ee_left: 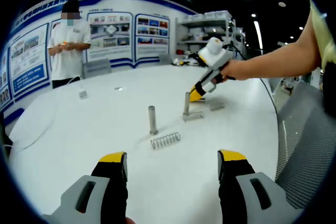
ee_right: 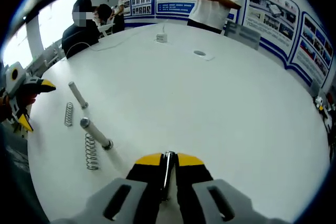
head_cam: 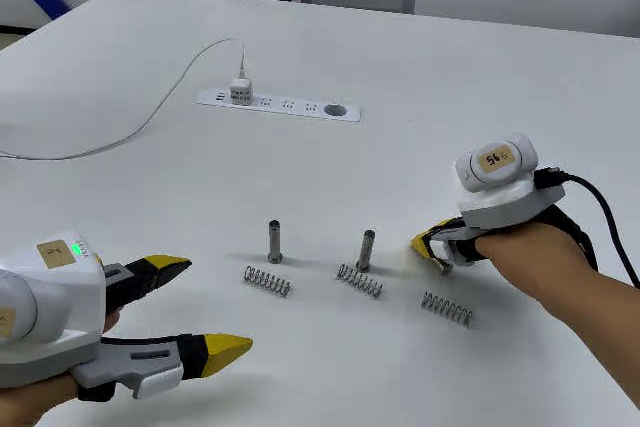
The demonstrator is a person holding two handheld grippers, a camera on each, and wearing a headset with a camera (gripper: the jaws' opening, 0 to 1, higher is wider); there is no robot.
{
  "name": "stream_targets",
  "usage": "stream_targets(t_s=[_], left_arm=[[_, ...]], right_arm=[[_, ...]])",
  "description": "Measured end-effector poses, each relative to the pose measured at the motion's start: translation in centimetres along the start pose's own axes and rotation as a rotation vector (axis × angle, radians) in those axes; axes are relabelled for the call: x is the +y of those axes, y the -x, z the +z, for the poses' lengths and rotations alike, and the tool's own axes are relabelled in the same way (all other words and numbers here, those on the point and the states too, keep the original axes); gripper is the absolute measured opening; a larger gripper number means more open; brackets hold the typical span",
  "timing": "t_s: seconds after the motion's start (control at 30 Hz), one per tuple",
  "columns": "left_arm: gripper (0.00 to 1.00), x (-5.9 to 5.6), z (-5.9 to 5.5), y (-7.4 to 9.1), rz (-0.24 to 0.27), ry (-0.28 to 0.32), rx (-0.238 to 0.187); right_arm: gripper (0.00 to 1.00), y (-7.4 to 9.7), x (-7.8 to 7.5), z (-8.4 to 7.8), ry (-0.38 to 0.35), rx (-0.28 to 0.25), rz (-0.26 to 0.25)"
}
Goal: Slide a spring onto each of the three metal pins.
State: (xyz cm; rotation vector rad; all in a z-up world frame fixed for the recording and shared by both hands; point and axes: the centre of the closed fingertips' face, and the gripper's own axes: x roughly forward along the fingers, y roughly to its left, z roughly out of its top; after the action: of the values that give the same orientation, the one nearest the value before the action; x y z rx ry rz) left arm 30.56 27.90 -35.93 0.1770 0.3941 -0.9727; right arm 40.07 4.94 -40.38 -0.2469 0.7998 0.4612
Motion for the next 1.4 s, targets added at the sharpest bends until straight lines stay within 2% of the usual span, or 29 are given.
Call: stream_targets(t_s=[0.23,0.53,0.93,1.4], left_arm=[[0.71,0.0,0.1,0.0,0.001,-0.001,-0.001],[0.70,0.2,0.3,0.1,0.006,-0.002,-0.004],[0.68,0.1,1.0,0.3,0.007,-0.013,-0.019],[0.68,-0.1,1.7,0.4,0.002,-0.028,-0.031]], right_arm=[[0.10,0.0,0.0,-0.1,-0.042,0.003,0.014],[0.09,0.4,0.3,-0.2,-0.044,0.003,0.000],[0.09,3.1,0.7,1.1,-0.026,-0.067,-0.002],[0.09,5.1,1.0,0.9,-0.022,-0.103,-0.020]])
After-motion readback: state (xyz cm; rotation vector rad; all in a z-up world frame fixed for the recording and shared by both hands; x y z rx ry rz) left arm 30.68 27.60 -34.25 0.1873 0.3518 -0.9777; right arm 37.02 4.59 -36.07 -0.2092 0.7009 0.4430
